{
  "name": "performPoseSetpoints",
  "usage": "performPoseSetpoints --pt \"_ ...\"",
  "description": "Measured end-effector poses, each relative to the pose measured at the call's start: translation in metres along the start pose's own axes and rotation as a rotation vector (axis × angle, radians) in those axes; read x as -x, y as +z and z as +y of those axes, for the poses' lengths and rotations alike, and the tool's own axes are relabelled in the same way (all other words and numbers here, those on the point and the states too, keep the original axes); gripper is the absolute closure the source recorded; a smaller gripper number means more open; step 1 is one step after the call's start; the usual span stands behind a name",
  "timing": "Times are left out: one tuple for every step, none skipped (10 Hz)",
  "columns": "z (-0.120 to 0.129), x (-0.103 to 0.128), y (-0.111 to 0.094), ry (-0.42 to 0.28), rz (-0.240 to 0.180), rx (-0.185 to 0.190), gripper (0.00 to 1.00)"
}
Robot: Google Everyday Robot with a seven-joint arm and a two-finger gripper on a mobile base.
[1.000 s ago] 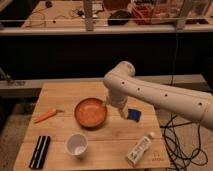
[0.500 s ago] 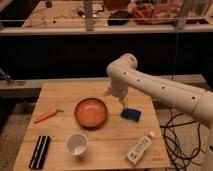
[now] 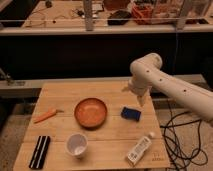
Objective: Move the arm in a circular motion
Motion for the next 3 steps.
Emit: performPoseSetpoints --pt "0.012 -0.010 0.000 0.040 0.005 0.005 0.20" --pt "0.024 -0.010 0.000 0.064 0.007 0.010 0.20" --pt "0.032 -0.003 -0.002 0.066 0.011 0.012 0.20"
